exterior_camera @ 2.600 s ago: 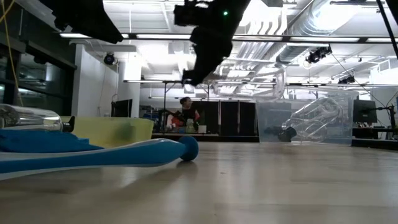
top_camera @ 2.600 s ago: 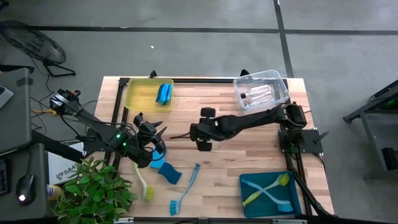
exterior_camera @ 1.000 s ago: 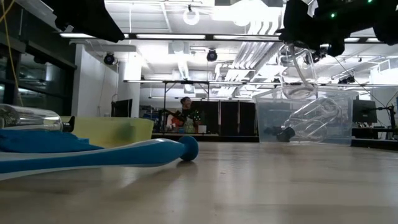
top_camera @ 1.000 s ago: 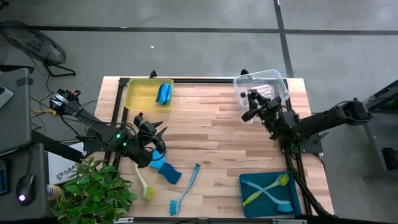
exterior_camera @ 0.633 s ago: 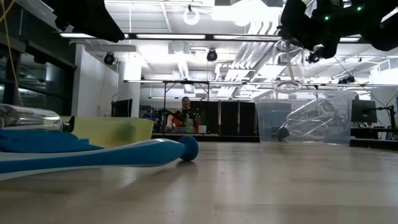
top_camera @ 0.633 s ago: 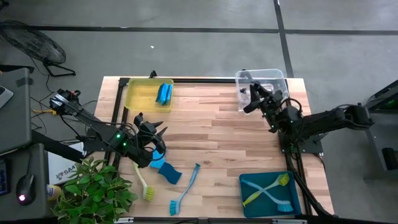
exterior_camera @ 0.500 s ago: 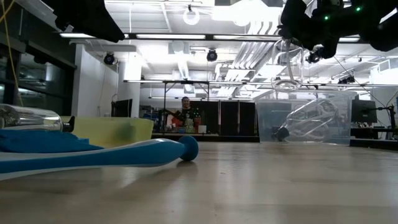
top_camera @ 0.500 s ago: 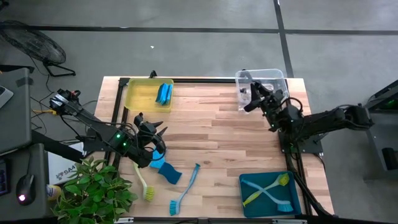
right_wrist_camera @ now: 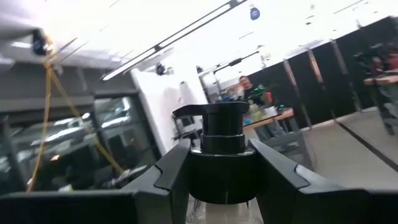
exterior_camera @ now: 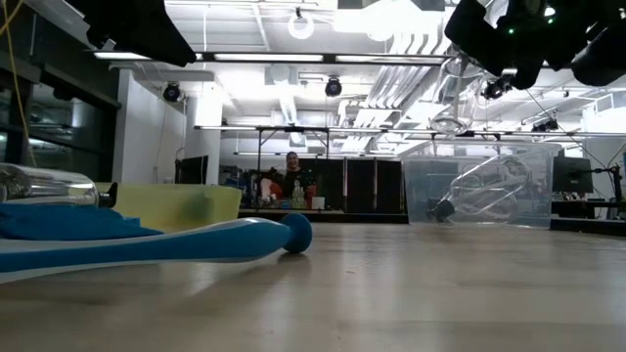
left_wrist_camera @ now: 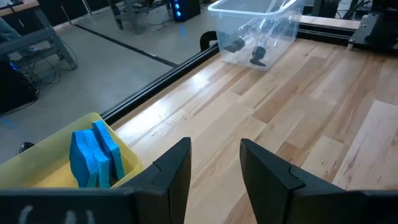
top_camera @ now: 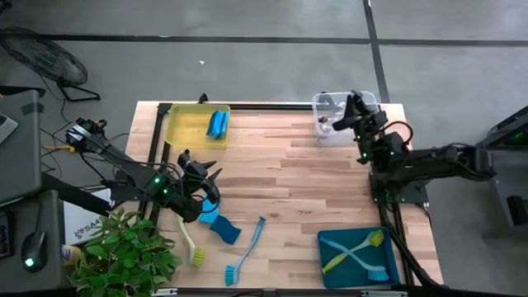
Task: Pick & Place Kitchen Sink Supplies
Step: Put the transparent soap dispenser into the transparent bin
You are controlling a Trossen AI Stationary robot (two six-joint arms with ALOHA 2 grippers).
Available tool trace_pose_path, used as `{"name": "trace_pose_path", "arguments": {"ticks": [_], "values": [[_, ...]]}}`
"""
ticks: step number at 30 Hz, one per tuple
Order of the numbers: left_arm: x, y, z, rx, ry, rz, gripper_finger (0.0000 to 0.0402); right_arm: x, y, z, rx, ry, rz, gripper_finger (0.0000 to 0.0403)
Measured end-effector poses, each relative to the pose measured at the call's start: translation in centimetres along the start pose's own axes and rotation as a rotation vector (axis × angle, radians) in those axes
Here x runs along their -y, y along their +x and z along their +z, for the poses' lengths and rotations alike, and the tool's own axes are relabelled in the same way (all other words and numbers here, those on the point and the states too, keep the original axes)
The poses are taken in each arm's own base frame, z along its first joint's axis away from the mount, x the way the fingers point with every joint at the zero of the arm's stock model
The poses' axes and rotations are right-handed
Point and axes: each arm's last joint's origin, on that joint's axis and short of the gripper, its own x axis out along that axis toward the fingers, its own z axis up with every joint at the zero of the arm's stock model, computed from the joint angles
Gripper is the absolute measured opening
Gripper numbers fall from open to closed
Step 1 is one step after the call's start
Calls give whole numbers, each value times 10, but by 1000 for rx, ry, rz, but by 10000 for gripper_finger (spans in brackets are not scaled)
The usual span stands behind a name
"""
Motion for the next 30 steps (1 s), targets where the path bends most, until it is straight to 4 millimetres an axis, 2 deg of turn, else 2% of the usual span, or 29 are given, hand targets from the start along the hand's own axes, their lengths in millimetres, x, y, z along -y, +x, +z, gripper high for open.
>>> {"name": "trace_pose_path", "arguments": {"ticks": [10, 22, 27, 30], "values": [[0, 0, 0, 1, -1, 0, 133, 27, 24, -4, 49, 55, -146, 130], [0, 0, 0, 0, -1, 0, 133, 53, 45, -47, -24, 160, -315, 130], [0, 0, 0, 0, 0, 0, 133, 61, 48, -58, -7, 264, -388, 134], [0, 0, 0, -1, 0, -1, 133, 63, 49, -65, -17, 263, -409, 139]]}}
